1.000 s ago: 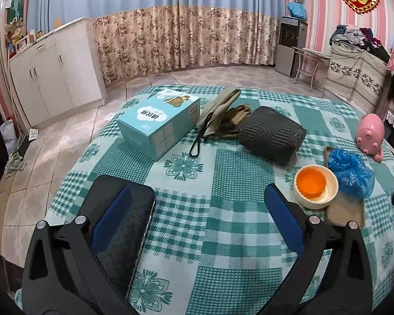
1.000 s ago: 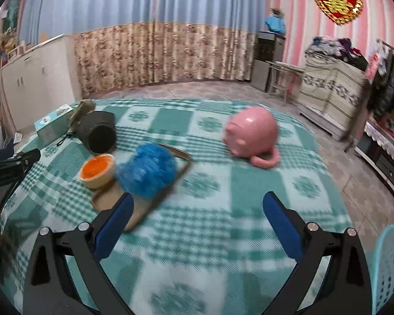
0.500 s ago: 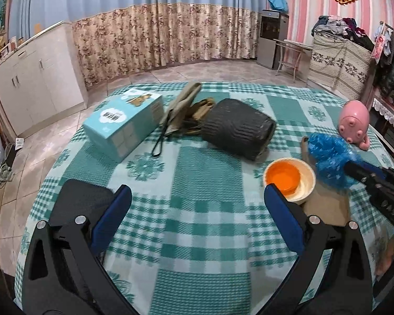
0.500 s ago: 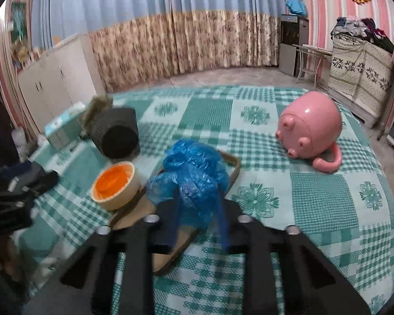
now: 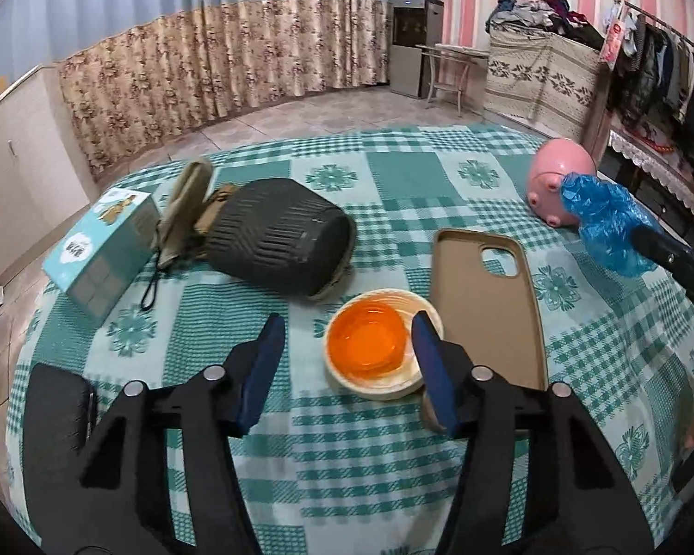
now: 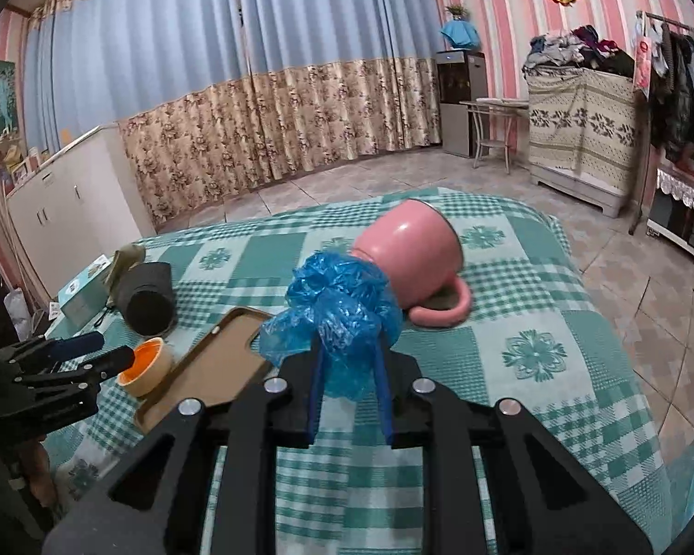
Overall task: Collect trash
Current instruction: 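Grasp the blue plastic bag with the right tool while the left tool grasps the orange cup, then carry the blue bag and orange cup over the blue basket and open both tools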
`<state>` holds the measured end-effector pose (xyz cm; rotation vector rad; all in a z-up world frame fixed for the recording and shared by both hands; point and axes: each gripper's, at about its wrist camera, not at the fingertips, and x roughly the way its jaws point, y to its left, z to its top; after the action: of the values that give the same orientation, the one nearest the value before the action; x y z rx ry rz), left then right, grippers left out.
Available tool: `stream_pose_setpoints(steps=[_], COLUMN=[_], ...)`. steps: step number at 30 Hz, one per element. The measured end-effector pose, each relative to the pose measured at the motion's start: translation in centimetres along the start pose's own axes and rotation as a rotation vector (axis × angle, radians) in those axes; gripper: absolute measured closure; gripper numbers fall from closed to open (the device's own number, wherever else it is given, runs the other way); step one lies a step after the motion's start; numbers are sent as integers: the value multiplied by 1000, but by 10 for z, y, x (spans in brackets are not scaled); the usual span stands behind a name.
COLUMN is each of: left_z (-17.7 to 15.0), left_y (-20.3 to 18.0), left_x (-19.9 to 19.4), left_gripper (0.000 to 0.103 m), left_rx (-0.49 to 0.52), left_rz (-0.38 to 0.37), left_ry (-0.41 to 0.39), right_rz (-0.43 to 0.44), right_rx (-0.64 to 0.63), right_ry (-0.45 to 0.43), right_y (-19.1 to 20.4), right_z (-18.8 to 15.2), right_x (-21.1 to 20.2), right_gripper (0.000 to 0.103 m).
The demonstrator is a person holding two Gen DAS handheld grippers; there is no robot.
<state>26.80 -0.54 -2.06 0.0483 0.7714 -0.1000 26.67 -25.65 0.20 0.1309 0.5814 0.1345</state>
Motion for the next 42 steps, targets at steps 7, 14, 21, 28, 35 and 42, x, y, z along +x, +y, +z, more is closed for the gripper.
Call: stream_pose_setpoints(steps=[7,14,21,28,35,42], left_z=[-5,-4,1,11,27,35], left_y=[-5,-15,-19,-21,-43,-108], left_x=[10,13,17,-9,-50,-84], left_gripper=[68,92,98,98,98,98], left_rx=[15,59,62,56,70,117], left_rz=[-22,-76,-72,-44,-46,-111], left_ry=[50,77,93,41,-21,-99], right_rz=[5,3,16,25,2,-125], right_rx=[33,45,67,73,75,40], right_ry=[-2,-6,-9,-46,-96,-93], right_y=[-9,-10,-14,-17,-31,-83], right_z=[-1,-2,-1,3,13,-6], right_x=[0,0,-2,-16,-52,-114], right_gripper=[83,83,83,83,83,83])
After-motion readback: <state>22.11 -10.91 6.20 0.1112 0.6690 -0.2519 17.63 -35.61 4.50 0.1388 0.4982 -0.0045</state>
